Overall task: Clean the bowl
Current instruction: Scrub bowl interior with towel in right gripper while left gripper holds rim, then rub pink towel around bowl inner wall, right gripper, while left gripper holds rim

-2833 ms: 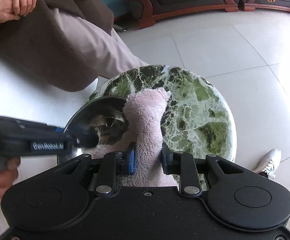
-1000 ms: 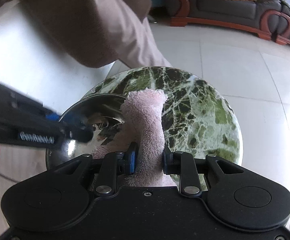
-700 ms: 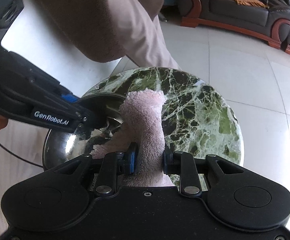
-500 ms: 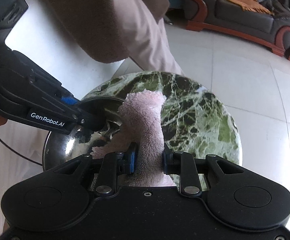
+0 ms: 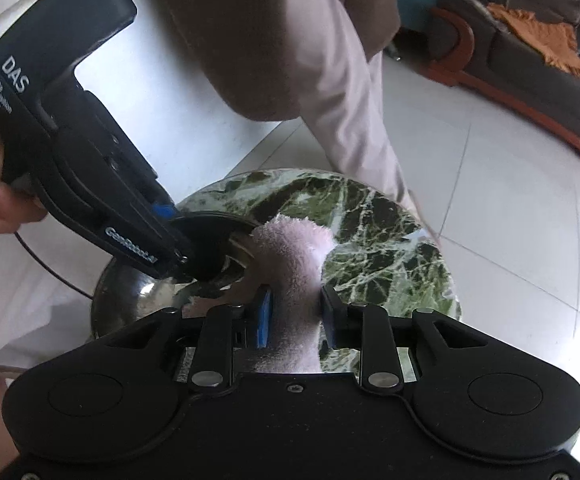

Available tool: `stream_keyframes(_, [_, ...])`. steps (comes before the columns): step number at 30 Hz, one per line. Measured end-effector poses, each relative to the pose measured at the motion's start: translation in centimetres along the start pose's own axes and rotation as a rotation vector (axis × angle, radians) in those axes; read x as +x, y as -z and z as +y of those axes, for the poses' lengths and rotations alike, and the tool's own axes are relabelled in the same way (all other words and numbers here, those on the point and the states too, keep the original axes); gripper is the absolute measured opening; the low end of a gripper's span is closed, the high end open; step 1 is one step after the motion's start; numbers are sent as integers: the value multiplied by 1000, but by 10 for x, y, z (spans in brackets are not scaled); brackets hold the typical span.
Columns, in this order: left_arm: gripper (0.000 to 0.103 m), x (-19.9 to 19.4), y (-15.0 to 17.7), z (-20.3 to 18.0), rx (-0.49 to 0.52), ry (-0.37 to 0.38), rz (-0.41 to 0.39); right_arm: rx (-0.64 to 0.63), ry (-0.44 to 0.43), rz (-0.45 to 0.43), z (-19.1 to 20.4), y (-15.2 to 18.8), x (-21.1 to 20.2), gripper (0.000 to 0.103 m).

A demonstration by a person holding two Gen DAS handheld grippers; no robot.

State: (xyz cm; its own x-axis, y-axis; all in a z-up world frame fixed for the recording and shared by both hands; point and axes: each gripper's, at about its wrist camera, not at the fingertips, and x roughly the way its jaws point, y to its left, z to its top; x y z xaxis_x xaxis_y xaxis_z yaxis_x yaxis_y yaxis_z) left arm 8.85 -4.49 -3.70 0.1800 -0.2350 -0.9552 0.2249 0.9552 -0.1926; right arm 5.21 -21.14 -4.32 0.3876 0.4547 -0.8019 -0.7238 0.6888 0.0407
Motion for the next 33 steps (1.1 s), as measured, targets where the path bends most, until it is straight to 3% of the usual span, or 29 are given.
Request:
stream_keyframes(7, [18,-5,20,-7,-2,-7,-114,-15,62,17,10,4,14,18])
stream_keyframes(14, [22,-7,37,-22,25,-77,-213,196,178,1,32,36,-6,16])
stream_keyframes(19, [23,-7,41,-28,117,-107,-210,99,260,4,45,22,-7,16])
stream_keyframes(22, [22,-7,42,-28,136,-103,-202,78,259,9,39,13,0,16])
stream_keyframes(28, [21,-6,41,-24,75,-58,-179,223,205,45,41,39,-12,18])
stream_keyframes(33, [20,-7,40,-22,128,-54,-147,65,242,56,50,19,-9,18])
